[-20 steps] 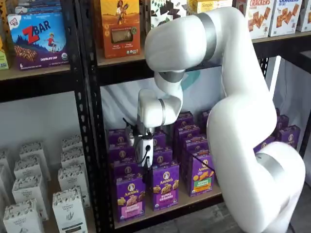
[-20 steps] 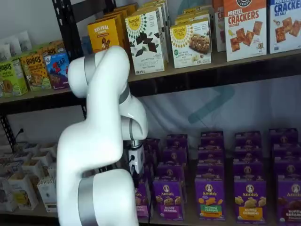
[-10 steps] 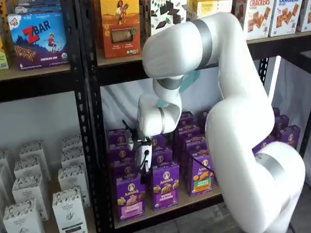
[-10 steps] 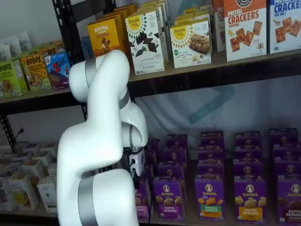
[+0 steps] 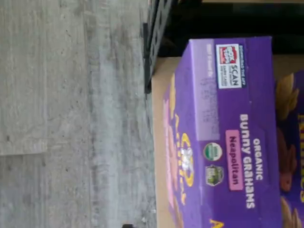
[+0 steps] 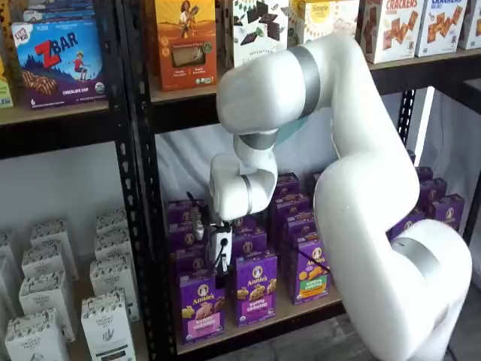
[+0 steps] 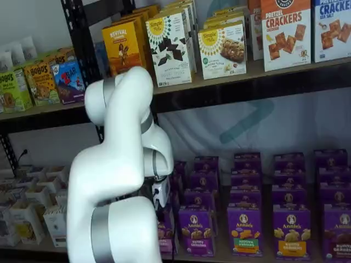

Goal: Pick up the purple box with a pink patch in the middle, on the bottom shelf, the first box from the left

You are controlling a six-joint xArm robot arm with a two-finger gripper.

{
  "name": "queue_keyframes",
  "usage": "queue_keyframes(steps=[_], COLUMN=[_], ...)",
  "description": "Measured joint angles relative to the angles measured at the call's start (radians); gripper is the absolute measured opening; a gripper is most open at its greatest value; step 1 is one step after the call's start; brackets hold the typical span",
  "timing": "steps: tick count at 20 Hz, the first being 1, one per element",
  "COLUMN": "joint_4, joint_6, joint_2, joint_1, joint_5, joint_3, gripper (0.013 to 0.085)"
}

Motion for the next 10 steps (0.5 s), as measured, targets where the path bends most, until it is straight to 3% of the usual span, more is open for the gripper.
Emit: queue_keyframes(steps=[5,10], joint_4=[-0.052,-0.071], joint_6=[0.043,0.062], joint_2=[0.047,0.089], joint_1=[-0.005,-0.005], joint_5=[0.021,0.063], joint_3=[-0.058,-0.114], gripper=[0.085,0.085])
